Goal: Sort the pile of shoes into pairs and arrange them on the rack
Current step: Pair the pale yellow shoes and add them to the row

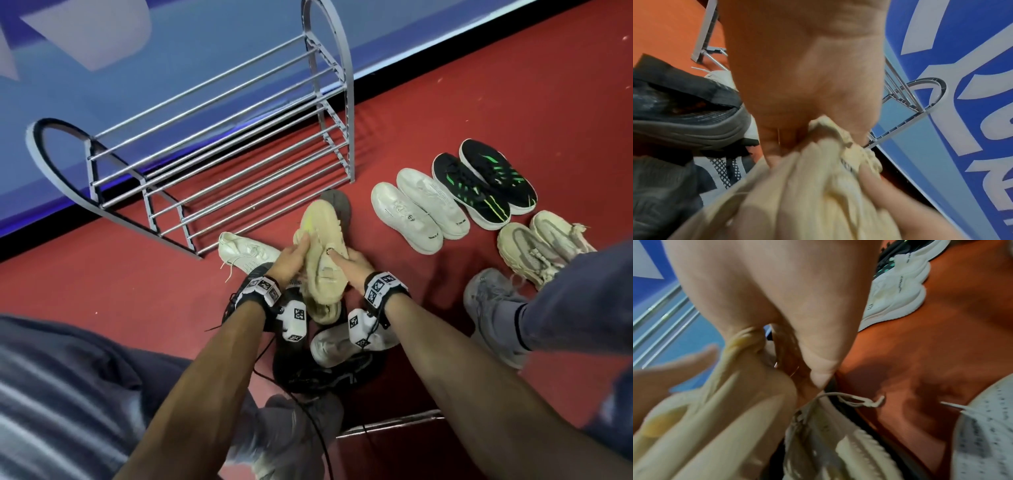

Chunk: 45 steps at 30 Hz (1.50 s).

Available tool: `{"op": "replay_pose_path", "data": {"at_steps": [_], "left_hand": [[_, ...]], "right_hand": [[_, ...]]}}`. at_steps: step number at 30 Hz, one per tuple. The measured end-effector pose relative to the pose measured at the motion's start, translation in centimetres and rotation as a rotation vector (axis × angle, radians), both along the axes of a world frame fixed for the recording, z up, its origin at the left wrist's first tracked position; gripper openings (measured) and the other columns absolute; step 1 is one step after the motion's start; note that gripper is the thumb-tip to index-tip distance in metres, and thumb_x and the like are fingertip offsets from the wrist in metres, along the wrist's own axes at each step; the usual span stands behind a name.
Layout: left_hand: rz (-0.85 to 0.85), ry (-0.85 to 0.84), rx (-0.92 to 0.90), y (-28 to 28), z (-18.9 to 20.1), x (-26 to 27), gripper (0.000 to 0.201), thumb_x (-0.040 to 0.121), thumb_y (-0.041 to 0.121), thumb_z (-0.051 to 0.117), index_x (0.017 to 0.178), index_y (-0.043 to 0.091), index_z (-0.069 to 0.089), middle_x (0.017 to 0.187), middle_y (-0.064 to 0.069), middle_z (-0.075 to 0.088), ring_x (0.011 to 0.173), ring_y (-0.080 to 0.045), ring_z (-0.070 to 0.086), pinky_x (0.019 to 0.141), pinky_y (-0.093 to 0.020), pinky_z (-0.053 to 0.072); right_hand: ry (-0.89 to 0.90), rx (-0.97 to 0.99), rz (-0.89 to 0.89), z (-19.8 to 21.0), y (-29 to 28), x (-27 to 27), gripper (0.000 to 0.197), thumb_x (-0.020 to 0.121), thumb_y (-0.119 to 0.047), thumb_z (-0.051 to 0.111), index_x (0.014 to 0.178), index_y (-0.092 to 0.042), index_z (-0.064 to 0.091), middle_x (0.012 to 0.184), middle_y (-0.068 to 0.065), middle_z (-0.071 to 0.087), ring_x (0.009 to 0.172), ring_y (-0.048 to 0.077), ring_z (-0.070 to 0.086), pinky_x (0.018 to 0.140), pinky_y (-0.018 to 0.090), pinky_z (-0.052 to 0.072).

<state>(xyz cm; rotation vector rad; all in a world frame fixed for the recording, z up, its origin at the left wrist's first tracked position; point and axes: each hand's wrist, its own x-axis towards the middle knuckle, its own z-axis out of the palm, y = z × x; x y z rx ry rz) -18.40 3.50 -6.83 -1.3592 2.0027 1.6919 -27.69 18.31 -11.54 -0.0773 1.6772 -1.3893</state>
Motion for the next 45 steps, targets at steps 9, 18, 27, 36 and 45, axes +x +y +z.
{"op": "replay_pose_path", "data": {"at_steps": [9,18,27,36,45], "left_hand": [[0.018,-0.182,-0.315,-2.2,-2.9,4.9,0.054,0.101,0.049,0.05,0.123,0.0,0.056,0.121,-0.018,0.066,0.113,-0.036,0.062,0.096,-0.042,0.05],[-0.123,-0.215,-0.308,-2.0,-3.6,5.2,0.052,0.103,0.047,0.046,0.127,0.003,0.056,0.128,-0.019,0.063,0.117,-0.036,0.061,0.1,-0.043,0.049],[0.058,-0.079,-0.246,-0.2,-3.2,1.6,0.049,0.106,0.043,0.038,0.132,0.004,0.052,0.131,-0.016,0.062,0.121,-0.033,0.059,0.105,-0.043,0.046],[-0.295,-0.194,-0.278,5.1,-4.7,-3.2,0.053,0.107,0.043,0.035,0.134,-0.001,0.046,0.137,-0.026,0.056,0.125,-0.042,0.055,0.103,-0.043,0.043],[-0.263,-0.217,-0.082,11.0,-10.7,-7.0,0.054,0.101,0.047,0.04,0.128,0.003,0.057,0.121,-0.022,0.067,0.109,-0.039,0.066,0.093,-0.047,0.055]], "right_hand": [[0.26,0.349,0.165,-1.3,-2.6,1.2,0.051,0.084,-0.046,0.067,0.124,-0.016,0.057,0.118,0.006,0.066,0.106,0.025,0.063,0.094,0.034,0.05],[0.264,0.494,0.363,-4.0,-0.7,2.4,0.041,0.085,-0.023,0.067,0.122,-0.012,0.055,0.12,0.006,0.06,0.11,0.024,0.058,0.094,0.029,0.046],[0.482,0.511,-0.203,-2.0,2.4,-1.1,0.036,0.087,-0.002,0.049,0.122,-0.005,0.054,0.121,0.019,0.061,0.113,0.035,0.058,0.095,0.037,0.047],[0.386,0.475,-0.316,-3.7,8.4,-5.1,0.036,0.091,-0.001,0.044,0.122,-0.005,0.062,0.12,0.017,0.065,0.112,0.035,0.06,0.095,0.036,0.047],[0.339,0.506,-0.334,-5.8,14.2,-6.7,0.032,0.093,0.0,0.038,0.11,-0.002,0.065,0.105,0.021,0.068,0.099,0.042,0.062,0.08,0.034,0.049]]}}
